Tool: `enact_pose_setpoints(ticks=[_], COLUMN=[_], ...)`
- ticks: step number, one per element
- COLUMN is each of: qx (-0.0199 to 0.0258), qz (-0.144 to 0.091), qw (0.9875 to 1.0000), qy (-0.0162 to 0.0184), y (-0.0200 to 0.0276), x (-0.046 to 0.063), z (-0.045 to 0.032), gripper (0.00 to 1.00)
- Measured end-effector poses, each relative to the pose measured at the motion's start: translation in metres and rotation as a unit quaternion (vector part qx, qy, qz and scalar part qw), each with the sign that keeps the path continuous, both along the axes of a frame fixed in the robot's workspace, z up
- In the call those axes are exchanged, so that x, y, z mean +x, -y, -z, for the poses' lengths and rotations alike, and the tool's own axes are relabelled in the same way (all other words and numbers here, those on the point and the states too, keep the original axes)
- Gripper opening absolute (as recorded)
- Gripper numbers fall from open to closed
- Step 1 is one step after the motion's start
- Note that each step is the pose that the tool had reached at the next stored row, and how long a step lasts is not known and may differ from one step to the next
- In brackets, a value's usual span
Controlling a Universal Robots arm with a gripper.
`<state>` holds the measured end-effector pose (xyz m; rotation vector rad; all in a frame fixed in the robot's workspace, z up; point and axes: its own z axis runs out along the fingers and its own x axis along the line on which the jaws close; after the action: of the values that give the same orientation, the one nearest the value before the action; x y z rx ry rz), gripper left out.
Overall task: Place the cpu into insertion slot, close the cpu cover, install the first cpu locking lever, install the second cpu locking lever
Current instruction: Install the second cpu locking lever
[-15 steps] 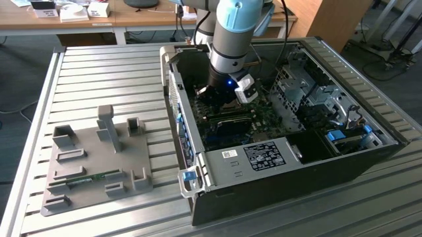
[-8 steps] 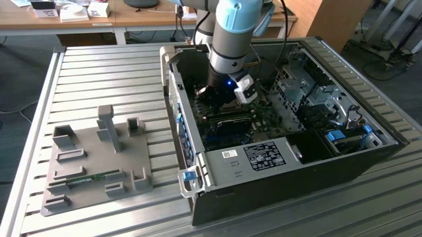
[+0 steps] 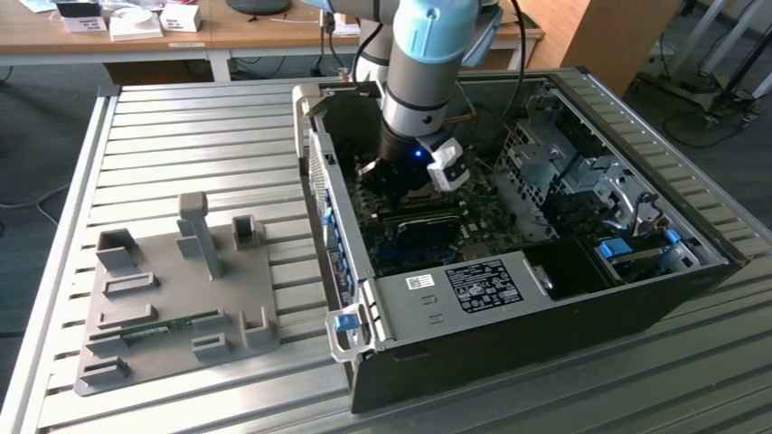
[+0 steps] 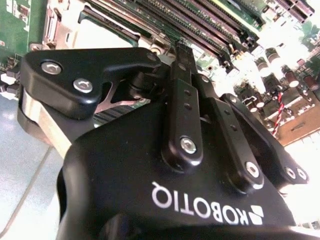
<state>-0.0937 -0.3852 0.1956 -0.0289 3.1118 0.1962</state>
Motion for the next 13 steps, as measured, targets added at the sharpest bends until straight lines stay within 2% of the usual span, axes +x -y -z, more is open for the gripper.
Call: enact_pose_setpoints(ticks=[8,13], qx=[-0.0002,-0.0001], qz=[0.000,0.000], qw=[1.0000,1.0000], qy=[0.0000,0.0000], y=[0.0000,0.0000], x=[-0.0001,-0.0001], z=[0.0001,-0.0088], gripper=[0.11,0.11])
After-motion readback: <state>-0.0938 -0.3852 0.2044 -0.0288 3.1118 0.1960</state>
